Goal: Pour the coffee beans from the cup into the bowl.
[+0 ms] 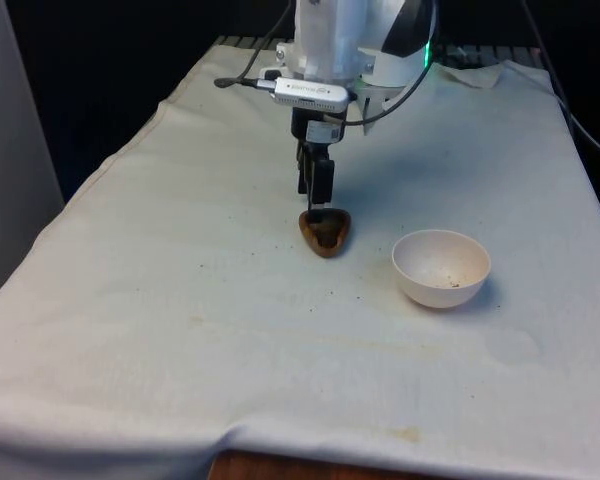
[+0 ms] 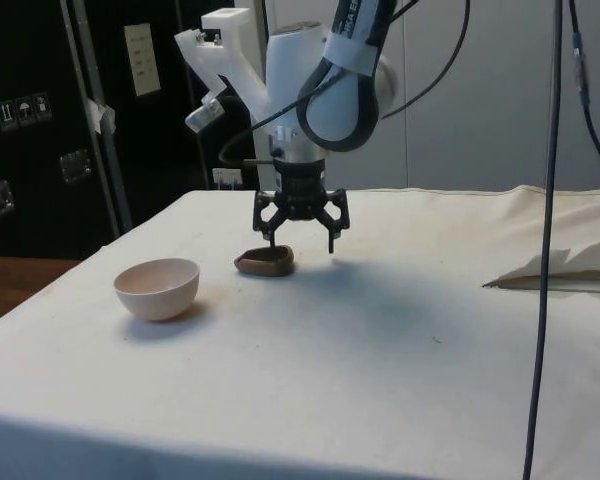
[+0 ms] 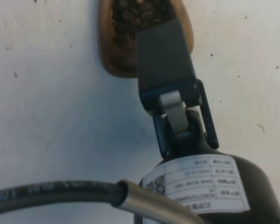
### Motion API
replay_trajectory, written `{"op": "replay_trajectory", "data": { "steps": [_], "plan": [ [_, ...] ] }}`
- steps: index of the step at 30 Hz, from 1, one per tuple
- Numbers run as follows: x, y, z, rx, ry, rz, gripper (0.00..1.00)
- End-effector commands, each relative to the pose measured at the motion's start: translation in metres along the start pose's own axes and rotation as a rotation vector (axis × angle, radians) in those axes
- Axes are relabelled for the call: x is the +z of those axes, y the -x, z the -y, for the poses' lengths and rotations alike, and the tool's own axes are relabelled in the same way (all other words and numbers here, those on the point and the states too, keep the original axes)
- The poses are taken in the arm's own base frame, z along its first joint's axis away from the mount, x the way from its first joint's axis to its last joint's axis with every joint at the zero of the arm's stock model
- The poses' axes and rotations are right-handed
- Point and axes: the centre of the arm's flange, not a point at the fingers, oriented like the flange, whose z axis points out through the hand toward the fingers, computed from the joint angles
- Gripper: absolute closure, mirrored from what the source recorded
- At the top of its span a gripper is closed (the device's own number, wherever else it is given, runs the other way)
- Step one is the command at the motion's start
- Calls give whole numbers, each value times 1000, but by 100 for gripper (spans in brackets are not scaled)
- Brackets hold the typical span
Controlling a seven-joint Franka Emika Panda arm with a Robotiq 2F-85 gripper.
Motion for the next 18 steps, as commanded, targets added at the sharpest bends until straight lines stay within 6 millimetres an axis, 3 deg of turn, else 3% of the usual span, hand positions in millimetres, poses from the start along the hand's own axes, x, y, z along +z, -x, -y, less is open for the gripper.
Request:
{"op": "replay_trajectory", "data": {
  "steps": [1, 18],
  "plan": [
    [-1, 0, -1, 8, -13, -1, 0],
    [-3, 2, -9, 16, -5, -4, 0]
  ]
}}
